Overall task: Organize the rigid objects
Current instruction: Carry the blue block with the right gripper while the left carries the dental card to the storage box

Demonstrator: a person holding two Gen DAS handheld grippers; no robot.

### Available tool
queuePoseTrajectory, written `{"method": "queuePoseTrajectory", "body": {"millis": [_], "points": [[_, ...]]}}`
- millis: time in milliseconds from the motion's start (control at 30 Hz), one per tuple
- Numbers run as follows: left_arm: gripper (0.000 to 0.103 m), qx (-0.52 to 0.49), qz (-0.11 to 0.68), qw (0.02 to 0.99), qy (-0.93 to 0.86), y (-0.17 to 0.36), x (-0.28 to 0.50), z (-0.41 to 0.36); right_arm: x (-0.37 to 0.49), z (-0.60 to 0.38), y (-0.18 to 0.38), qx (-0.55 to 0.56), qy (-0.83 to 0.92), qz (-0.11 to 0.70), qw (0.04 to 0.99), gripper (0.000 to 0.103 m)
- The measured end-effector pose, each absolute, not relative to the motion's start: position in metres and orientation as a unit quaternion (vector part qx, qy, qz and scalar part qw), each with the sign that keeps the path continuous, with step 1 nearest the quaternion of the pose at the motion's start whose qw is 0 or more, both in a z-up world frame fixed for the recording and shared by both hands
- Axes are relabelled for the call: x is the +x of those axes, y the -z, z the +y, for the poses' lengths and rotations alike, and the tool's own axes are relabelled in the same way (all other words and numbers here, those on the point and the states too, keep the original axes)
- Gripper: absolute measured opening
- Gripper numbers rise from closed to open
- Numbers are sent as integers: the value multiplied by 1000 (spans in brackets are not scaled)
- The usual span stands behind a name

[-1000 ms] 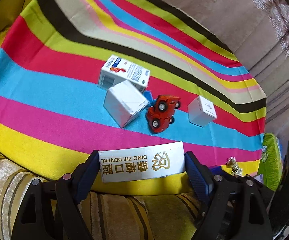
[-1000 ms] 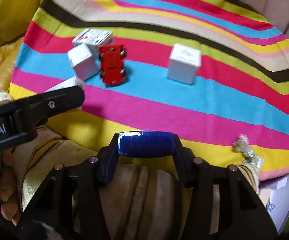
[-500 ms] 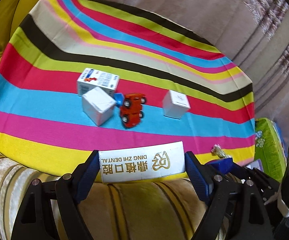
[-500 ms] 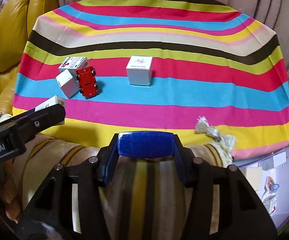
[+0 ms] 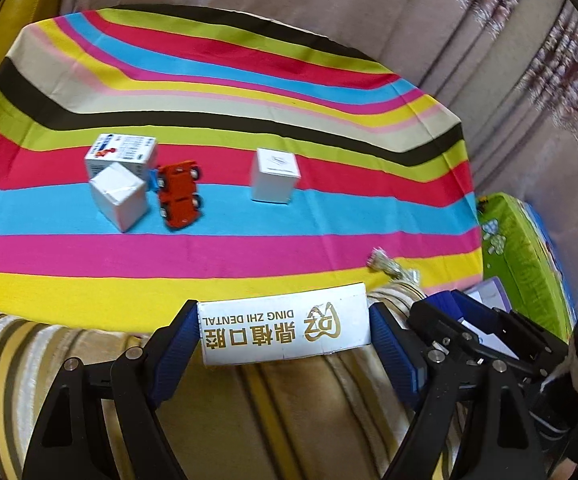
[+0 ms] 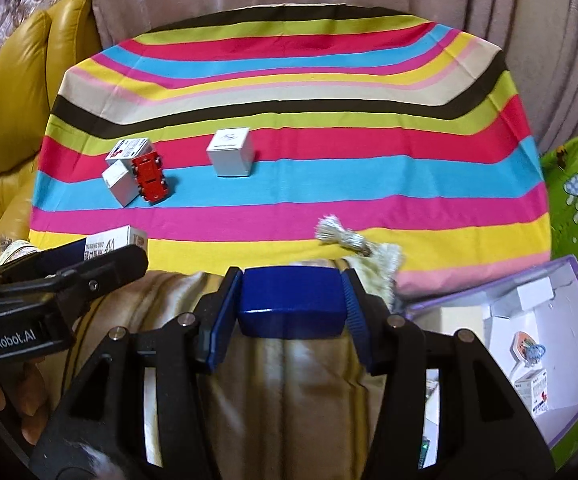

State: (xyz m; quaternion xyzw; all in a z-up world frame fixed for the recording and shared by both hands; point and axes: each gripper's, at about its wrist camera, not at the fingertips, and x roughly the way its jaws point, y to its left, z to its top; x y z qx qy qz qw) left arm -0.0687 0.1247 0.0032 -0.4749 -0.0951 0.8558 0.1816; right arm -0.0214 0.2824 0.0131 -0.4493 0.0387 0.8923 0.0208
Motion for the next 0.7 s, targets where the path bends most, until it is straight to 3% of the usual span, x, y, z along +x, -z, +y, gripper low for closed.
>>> {"method": "queuePoseTrajectory", "body": {"millis": [700], "points": [[84, -448, -20, 362, -817, -22, -19, 232, 53, 412, -14, -452, -873, 106, 150, 54]]}}
